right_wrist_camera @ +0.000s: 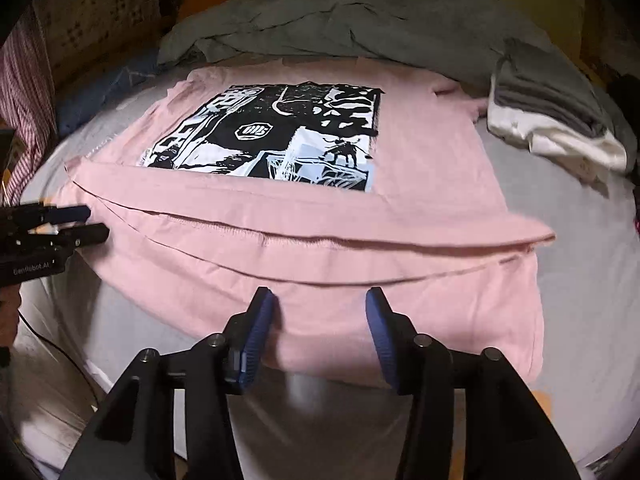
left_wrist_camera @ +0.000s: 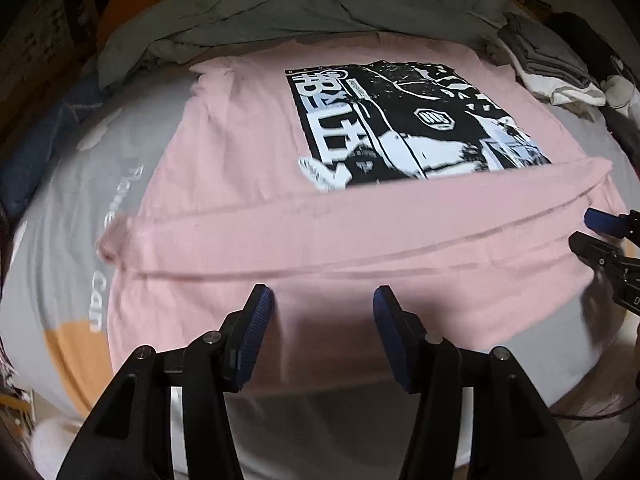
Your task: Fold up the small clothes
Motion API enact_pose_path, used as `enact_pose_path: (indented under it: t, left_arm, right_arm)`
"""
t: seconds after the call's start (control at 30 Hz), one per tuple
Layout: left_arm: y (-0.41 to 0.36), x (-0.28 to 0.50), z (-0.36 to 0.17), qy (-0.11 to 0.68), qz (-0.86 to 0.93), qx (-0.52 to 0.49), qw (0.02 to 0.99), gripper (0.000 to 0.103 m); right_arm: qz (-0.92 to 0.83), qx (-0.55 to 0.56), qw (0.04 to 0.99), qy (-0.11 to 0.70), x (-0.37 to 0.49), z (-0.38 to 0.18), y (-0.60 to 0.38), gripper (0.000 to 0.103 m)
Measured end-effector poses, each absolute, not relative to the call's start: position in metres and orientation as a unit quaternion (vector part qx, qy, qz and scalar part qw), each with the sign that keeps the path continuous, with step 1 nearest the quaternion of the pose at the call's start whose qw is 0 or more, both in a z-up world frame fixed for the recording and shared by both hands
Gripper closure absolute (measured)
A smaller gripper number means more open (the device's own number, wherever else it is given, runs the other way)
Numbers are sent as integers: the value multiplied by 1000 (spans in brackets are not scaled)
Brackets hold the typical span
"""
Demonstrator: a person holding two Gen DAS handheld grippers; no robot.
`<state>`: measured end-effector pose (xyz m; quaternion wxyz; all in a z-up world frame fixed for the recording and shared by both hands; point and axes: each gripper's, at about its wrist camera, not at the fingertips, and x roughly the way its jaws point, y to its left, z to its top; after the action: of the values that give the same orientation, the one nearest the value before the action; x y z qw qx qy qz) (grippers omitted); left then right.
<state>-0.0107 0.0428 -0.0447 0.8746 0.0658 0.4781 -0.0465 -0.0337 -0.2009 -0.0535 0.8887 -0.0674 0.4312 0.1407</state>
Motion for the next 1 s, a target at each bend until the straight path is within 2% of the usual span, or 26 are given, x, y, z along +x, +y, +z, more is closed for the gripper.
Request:
enact_pose_path:
  t: [0.17, 0.37, 0.5, 0.67, 0.77, 0.87, 1.0]
  left_arm:
    - [31, 15, -33, 446, -29, 144, 883, 50]
    - [46, 56, -27, 425, 21, 119, 897, 50]
    - [55, 36, -19, 397, -11, 90, 913, 50]
    - [38, 7, -5, 341, -89, 88, 932, 50]
    - [20, -4, 2, 331, -165, 88, 925, 50]
    - [2, 3, -9, 387, -225, 79, 890, 50]
    - [-20, 22, -25, 438, -250, 69, 861, 50]
  right_arm:
    - [124, -57, 886, 443, -2, -39, -197, 52]
    - [60, -57, 914, 396, 40, -21, -207, 52]
    - [82, 4, 931, 356, 28, -10, -232, 52]
    - [146, 19, 933, 329, 5, 0, -238, 52]
    - [234, 19, 897, 375, 3, -6, -222, 52]
    - [295, -55, 821, 486, -3, -37, -189, 52]
    - [290, -32, 826, 482, -2, -44, -194, 52]
